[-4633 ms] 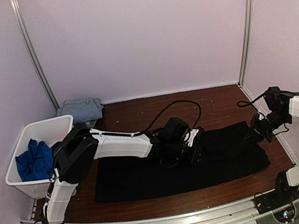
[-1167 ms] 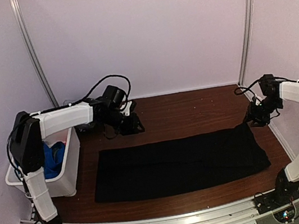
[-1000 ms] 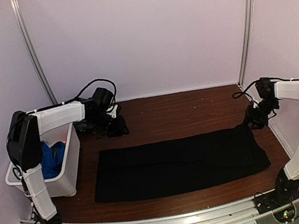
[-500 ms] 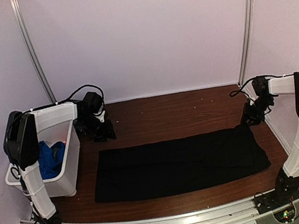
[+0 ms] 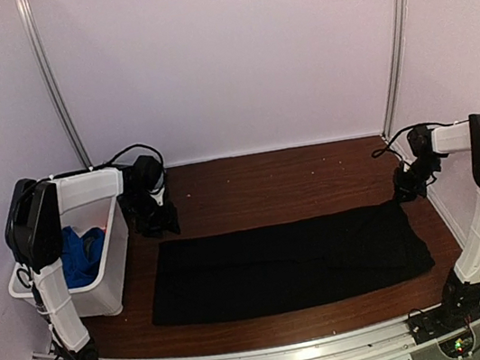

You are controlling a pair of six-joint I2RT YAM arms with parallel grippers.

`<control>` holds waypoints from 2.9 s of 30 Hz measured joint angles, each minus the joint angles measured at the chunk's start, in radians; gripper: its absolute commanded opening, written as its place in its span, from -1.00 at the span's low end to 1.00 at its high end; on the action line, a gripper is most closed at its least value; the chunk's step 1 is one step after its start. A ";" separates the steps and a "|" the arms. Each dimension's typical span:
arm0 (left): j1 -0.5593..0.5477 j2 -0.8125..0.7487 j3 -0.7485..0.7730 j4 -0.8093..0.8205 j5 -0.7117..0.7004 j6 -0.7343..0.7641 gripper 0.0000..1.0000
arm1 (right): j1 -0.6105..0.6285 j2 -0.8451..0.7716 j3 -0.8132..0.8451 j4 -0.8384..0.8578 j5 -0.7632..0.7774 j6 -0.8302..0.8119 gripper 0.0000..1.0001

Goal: Fold and stack the mixed laundry pile
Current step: Adjust the 1/3-folded T-shirt at the center of the board, then rotate the rectangle-folded T-shirt at the center of the board.

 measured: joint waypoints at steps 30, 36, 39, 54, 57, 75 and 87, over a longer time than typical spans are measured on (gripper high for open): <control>0.029 0.055 -0.032 0.016 -0.010 -0.014 -0.87 | -0.029 0.003 0.006 0.010 -0.022 0.000 -1.00; 0.043 0.055 -0.031 0.024 -0.017 -0.021 -1.00 | -0.035 0.003 0.006 0.012 -0.024 0.001 -1.00; 0.047 0.055 -0.031 0.031 -0.020 -0.021 -1.00 | -0.047 0.003 0.006 0.017 -0.031 0.005 -1.00; 0.061 0.056 -0.031 0.094 -0.056 -0.044 -1.00 | -0.078 0.021 0.003 0.149 -0.087 0.055 -0.73; 0.063 0.064 -0.031 0.114 -0.045 -0.043 -0.68 | -0.081 0.064 0.010 0.184 -0.106 0.064 -0.46; -0.065 0.002 0.124 0.121 0.012 0.197 -0.10 | 0.048 -0.200 0.053 0.024 -0.134 0.027 -0.27; -0.142 0.174 0.143 0.050 0.024 0.266 -0.22 | 0.227 -0.071 -0.113 0.011 -0.106 0.060 -0.35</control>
